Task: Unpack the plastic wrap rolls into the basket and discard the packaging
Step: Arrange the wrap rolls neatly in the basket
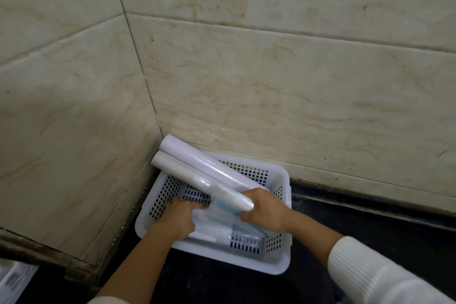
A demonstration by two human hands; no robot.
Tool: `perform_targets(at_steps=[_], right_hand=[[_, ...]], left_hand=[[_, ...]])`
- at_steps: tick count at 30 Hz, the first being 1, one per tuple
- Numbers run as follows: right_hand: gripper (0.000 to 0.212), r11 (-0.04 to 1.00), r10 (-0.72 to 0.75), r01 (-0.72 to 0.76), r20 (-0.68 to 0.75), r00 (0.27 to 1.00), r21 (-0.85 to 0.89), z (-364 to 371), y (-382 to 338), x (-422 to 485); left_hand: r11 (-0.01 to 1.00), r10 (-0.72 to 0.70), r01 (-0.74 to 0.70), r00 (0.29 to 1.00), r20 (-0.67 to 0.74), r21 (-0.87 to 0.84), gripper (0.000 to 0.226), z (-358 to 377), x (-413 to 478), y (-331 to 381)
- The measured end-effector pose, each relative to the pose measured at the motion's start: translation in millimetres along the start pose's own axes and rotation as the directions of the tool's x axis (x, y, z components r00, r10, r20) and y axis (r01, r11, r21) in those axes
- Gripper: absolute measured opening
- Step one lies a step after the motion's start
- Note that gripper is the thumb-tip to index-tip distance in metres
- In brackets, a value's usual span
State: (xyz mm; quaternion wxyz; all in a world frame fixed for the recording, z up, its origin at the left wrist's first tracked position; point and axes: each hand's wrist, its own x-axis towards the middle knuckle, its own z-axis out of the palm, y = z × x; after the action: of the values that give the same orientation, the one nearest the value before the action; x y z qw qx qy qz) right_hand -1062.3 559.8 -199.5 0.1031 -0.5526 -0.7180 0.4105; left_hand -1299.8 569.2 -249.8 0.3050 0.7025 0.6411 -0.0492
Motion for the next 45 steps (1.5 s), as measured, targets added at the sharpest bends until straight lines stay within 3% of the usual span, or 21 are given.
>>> perform_targets(at_steps=[2,6,9,15,18,19,20,22,23,24,29,33,36,38,39,40,42,45], right_hand=[[0.027,0.998,-0.009,0.009,-0.008,1.000,0.066,-10,-2,-1],[0.017,0.995,-0.023,0.039,-0.173,0.985,0.088,-26,-11,0],[0.012,0.994,-0.037,0.062,-0.259,0.965,0.089,-32,-19,4],[0.011,0.997,-0.038,0.054,-0.288,0.957,0.047,-12,-30,13],[0.010,0.995,-0.080,0.093,-0.300,0.950,0.029,3,-42,21],[0.008,0.994,-0.094,0.107,-0.301,0.949,0.027,11,-48,24],[0.006,0.991,-0.115,0.129,-0.296,0.948,0.027,19,-52,28],[0.018,0.986,-0.159,0.165,-0.256,0.953,0.005,38,-63,33],[0.016,0.986,-0.168,0.168,-0.213,0.962,-0.016,48,-67,36],[0.008,0.984,-0.178,0.172,-0.165,0.970,-0.050,58,-68,40],[0.018,0.960,0.003,0.024,0.096,0.995,-0.278,95,-64,61],[0.029,0.890,0.040,0.003,0.085,0.996,-0.456,100,-67,73],[0.061,0.842,0.079,0.041,0.197,0.977,-0.537,102,-71,71],[0.064,0.861,0.093,0.048,0.250,0.964,-0.506,96,-75,68],[0.051,0.898,0.051,0.064,0.247,0.968,-0.436,91,-75,67],[0.039,0.930,-0.013,0.095,0.226,0.974,-0.356,87,-75,65],[0.042,0.968,-0.104,0.132,0.137,0.985,-0.213,80,-75,58],[0.036,0.958,-0.093,0.115,0.095,0.991,-0.261,84,-72,49]], left_hand=[[0.996,0.029,-0.027,0.999,0.020,-0.082,0.056,-1,-2,2],[0.957,0.099,-0.061,0.987,0.124,-0.285,0.051,-2,-6,11],[0.943,0.102,-0.046,0.983,0.154,-0.330,0.046,1,-8,25],[0.928,0.110,-0.075,0.991,0.077,-0.364,0.033,-8,-21,27],[0.959,0.050,-0.083,0.991,-0.126,-0.271,0.012,-25,-36,9],[0.963,-0.001,-0.069,0.966,-0.258,-0.262,0.024,-29,-43,3],[0.956,-0.048,-0.072,0.918,-0.393,-0.286,0.029,-31,-49,-4],[0.950,-0.130,-0.091,0.752,-0.646,-0.297,0.019,-29,-62,-18],[0.961,-0.147,-0.074,0.682,-0.716,-0.268,0.023,-26,-67,-25],[0.970,-0.139,-0.060,0.657,-0.741,-0.235,0.029,-20,-70,-32],[0.910,-0.124,-0.119,0.835,-0.535,-0.398,0.052,4,-71,-43],[0.918,-0.110,-0.124,0.833,-0.542,-0.377,0.055,11,-69,-46],[0.921,-0.100,-0.128,0.835,-0.541,-0.367,0.054,14,-68,-46],[0.924,-0.100,-0.122,0.838,-0.536,-0.364,0.055,16,-67,-45],[0.928,-0.097,-0.117,0.841,-0.532,-0.354,0.055,17,-67,-46],[0.931,-0.093,-0.113,0.846,-0.524,-0.348,0.056,18,-67,-46],[0.929,-0.086,-0.113,0.860,-0.503,-0.352,0.057,18,-68,-47],[0.940,-0.093,-0.083,0.872,-0.480,-0.332,0.060,18,-67,-47]])
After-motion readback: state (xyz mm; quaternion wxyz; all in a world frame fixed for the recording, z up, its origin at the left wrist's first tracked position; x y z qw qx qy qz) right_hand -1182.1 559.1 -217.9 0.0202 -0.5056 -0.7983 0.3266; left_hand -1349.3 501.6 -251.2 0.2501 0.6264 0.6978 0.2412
